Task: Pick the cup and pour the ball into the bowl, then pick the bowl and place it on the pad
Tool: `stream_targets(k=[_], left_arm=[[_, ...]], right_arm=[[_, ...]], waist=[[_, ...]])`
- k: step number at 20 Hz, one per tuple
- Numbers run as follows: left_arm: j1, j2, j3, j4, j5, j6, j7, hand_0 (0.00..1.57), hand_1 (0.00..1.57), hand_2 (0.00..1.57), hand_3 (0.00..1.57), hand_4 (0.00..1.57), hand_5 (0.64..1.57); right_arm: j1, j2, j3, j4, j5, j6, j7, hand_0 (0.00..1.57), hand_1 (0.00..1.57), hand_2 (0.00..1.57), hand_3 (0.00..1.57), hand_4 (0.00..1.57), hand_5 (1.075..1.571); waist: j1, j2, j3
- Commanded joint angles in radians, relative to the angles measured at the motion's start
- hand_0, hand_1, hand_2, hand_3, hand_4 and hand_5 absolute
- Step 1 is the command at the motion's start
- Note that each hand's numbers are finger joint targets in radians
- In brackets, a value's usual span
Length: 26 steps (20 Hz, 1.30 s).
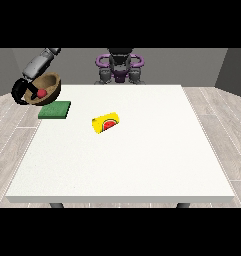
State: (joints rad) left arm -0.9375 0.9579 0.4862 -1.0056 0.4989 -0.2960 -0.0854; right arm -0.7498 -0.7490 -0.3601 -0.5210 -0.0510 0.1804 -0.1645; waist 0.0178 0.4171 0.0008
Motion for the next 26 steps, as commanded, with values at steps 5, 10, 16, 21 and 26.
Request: stream_targets(k=[5, 10, 16, 21, 26], left_arm=[[-0.008, 0.039, 0.011, 0.075, -0.006, -0.026, -0.033, 0.0, 0.0, 0.0, 0.0, 0.0, 1.531], [0.044, 0.048, 0.039, 0.061, 0.024, -0.065, -0.044, 0.0, 0.0, 0.0, 0.0, 0.0, 1.525], [0.037, 0.041, 0.025, -0.013, 0.025, -0.015, -0.009, 0.0, 0.0, 0.0, 0.0, 0.0, 1.518], [0.071, 0.038, 0.053, -0.046, 0.042, -0.004, -0.033, 0.0, 0.0, 0.0, 0.0, 0.0, 1.519], [0.056, 0.069, 0.055, -0.037, 0.068, -0.013, 0.013, 0.0, 0.0, 0.0, 0.0, 0.0, 1.515]], right_arm=[[-0.015, 0.05, 0.046, -0.022, 0.039, -0.032, 0.012, 1.57, 1.57, 1.57, 1.16, 1.2, 1.57], [0.038, 0.059, -0.011, 0.046, -0.014, 0.002, -0.036, 1.57, 1.57, 1.57, 1.13, 1.12, 1.568], [0.0, -0.039, -0.09, 0.118, -0.048, -0.091, 0.035, 1.53, 1.53, 1.52, 1.28, 0.0, 1.567], [-0.003, -0.047, -0.12, 0.152, -0.083, -0.046, 0.014, 0.73, 0.73, 0.65, 1.04, 0.0, 1.539], [-0.047, -0.064, -0.111, 0.151, -0.079, -0.046, 0.057, 0.48, 0.48, 0.54, 0.69, 0.0, 1.513]], waist=[[-0.013, 0.002, -0.0005], [0.005, 0.002, -0.0001], [0.006, 0.032, 0.0011], [0.013, 0.052, 0.0009], [0.01, 0.03, 0.0005]])
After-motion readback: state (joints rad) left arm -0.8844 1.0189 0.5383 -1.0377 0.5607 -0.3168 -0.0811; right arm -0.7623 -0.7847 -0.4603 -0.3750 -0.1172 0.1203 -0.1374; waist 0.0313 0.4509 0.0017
